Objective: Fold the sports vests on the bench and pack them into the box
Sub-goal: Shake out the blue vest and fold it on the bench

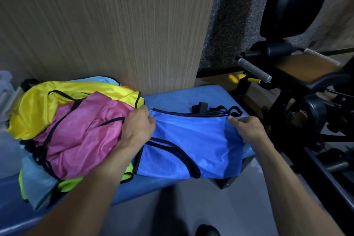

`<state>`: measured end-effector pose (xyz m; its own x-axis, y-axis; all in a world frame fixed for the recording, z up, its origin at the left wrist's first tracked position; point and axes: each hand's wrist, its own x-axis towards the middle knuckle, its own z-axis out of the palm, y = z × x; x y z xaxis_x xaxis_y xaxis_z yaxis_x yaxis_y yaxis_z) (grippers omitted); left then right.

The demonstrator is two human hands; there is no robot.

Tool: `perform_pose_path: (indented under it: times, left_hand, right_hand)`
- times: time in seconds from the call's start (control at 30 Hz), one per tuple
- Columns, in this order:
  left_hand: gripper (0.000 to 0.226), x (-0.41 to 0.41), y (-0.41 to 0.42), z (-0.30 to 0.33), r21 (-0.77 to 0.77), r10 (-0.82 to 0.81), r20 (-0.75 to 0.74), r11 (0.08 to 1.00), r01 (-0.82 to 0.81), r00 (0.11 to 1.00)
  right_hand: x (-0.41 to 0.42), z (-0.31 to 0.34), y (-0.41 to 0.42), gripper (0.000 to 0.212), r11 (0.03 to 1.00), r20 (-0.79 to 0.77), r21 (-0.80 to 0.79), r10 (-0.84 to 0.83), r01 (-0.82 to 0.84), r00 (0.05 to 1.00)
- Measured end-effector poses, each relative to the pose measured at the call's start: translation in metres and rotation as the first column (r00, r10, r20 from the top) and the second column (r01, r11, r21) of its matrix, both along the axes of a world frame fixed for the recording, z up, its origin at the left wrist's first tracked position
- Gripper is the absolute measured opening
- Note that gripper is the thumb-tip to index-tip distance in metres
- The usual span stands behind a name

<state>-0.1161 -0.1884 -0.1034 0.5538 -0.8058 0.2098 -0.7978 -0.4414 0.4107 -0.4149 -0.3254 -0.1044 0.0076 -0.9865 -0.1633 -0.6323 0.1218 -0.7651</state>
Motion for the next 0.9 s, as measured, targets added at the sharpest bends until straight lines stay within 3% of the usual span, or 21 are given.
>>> perform_pose_path:
  times: [0.1, 0.2, 0.27, 0.33, 0.43, 0.5, 0.67, 0.77, 0.9]
  left_hand:
    - [0.008, 0.002, 0.003, 0.003, 0.072, -0.024, 0.043, 0.997, 0.021, 0.999]
    - [0.04, -0.016, 0.002, 0.005, 0.131, -0.033, 0.287, 0.991, -0.005, 0.957]
    - [0.054, -0.038, -0.002, 0.011, -0.003, -0.124, 0.379, 0.991, 0.135, 0.917]
    - [0.051, -0.057, -0.007, 0.01, -0.031, -0.391, 0.272, 0.91, 0.414, 0.879]
    - [0.061, -0.07, -0.011, -0.009, 0.204, -0.653, 0.047, 0.747, 0.633, 0.756]
    - [0.066, -0.066, -0.012, -0.025, 0.325, -0.674, 0.009, 0.701, 0.635, 0.739]
    - [0.066, -0.059, -0.014, -0.032, 0.351, -0.686, -0.032, 0.673, 0.651, 0.727]
    - [0.066, -0.059, -0.014, -0.032, 0.339, -0.68, -0.049, 0.677, 0.653, 0.731]
    - [0.066, -0.058, -0.014, -0.03, 0.323, -0.681, -0.074, 0.675, 0.663, 0.729]
  right_hand:
    - [0.0, -0.004, -0.004, 0.044, 1.0, 0.055, 0.014, -0.015, 0.015, 0.998]
    - [0.001, -0.005, -0.011, 0.055, 1.0, 0.126, -0.001, 0.0, 0.0, 0.992]
    - [0.003, -0.005, -0.014, 0.056, 0.998, 0.15, -0.01, 0.056, -0.055, 0.987]
    - [0.006, -0.004, -0.016, 0.047, 0.997, 0.195, -0.021, 0.083, -0.08, 0.977]
    - [0.011, -0.004, -0.022, 0.033, 0.996, 0.228, -0.06, 0.075, -0.063, 0.971]
    - [0.014, -0.005, -0.028, 0.026, 0.992, 0.192, -0.109, 0.091, -0.071, 0.977]
    - [0.021, 0.0, -0.037, 0.016, 0.966, 0.079, -0.083, 0.252, -0.246, 0.964]
    - [0.027, 0.008, -0.038, 0.031, 0.951, 0.107, -0.036, 0.308, -0.306, 0.945]
    - [0.037, 0.012, -0.041, 0.027, 0.941, 0.264, 0.031, 0.317, -0.337, 0.911]
